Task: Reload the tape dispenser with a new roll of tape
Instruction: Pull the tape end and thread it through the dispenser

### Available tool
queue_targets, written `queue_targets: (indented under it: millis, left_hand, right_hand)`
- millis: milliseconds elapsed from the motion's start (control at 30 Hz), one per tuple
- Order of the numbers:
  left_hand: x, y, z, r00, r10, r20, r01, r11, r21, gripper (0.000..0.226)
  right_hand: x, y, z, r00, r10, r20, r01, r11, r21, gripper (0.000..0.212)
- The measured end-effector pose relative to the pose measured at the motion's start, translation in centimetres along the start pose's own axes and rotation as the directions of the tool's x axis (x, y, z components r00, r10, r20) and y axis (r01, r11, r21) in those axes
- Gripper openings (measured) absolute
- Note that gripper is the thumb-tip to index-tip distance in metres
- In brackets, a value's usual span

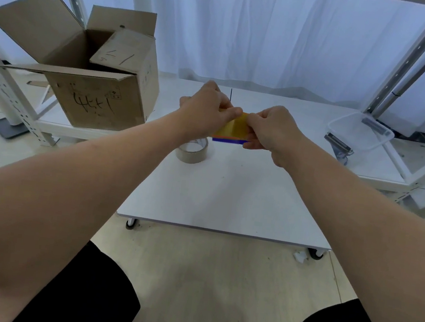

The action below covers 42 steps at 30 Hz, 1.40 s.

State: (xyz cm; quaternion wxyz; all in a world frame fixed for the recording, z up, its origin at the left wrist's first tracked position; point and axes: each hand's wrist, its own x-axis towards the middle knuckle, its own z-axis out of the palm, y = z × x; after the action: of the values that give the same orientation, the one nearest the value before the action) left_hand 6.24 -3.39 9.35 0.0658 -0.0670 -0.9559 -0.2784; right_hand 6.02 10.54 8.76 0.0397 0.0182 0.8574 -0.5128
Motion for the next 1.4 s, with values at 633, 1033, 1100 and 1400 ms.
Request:
queue_targets:
  millis: [633, 1033, 1100, 1400]
  left_hand:
    - [-0.8, -0.2, -0.5, 0.975, 0.116, 0.192, -0.117, 0.993, -0.005, 0.029]
    - [-1.2, -0.5, -0.9, 0.963, 0.142, 0.23, -0.133, 0.99, -0.054, 0.031]
    - [-1.3, -0.6, -0.8, 0.958, 0.138, 0.253, -0.137, 0.99, -0.022, 0.034]
    - [-1.0, -1.0, -0.2, 0.964, 0.133, 0.228, -0.142, 0.989, 0.025, 0.038]
  right_hand:
    - [-0.6, -0.3, -0.4, 0.991, -0.126, -0.053, 0.105, 0.95, -0.292, 0.021]
    - [-0.1, 0.2, -0.9, 0.999, -0.031, -0.01, 0.03, 0.997, -0.074, 0.022]
    - [-0.1, 0.4, -0.9, 0.999, -0.033, 0.008, 0.034, 0.998, -0.044, 0.021]
    - [-0.1, 0.2, -1.0, 0.999, -0.004, 0.038, 0.002, 0.999, 0.049, 0.016]
